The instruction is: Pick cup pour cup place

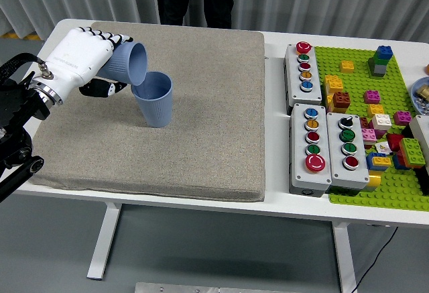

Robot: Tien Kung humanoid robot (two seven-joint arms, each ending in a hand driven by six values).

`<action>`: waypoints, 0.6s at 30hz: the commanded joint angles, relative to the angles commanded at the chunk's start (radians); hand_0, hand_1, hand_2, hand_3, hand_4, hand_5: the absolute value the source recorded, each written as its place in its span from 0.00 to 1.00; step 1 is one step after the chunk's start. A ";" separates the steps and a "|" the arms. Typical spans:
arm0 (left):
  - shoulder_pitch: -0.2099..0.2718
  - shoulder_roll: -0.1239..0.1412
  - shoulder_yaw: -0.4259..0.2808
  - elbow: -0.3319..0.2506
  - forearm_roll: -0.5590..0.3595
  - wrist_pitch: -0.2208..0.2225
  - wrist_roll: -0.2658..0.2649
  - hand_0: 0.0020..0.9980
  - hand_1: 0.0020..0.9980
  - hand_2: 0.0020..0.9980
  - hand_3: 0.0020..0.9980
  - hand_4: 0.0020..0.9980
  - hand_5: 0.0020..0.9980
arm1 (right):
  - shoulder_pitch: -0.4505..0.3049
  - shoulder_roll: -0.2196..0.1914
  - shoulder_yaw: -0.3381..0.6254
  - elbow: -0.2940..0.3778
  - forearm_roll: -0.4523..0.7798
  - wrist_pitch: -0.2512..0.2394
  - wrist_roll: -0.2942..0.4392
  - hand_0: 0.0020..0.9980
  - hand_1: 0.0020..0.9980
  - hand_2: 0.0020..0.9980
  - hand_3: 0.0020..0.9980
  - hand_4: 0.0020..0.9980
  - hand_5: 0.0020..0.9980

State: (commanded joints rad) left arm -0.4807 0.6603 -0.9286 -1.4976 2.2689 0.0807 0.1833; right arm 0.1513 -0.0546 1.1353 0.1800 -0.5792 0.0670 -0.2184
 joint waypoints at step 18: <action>-0.014 0.010 0.017 -0.006 0.000 -0.009 0.006 0.61 0.65 0.77 0.74 0.48 0.00 | -0.001 0.000 -0.001 0.000 -0.001 0.000 -0.001 0.68 0.68 0.69 0.65 0.45 0.18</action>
State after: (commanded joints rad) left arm -0.4947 0.6698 -0.9111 -1.5041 2.2689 0.0717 0.1895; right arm 0.1502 -0.0545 1.1344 0.1800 -0.5806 0.0667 -0.2193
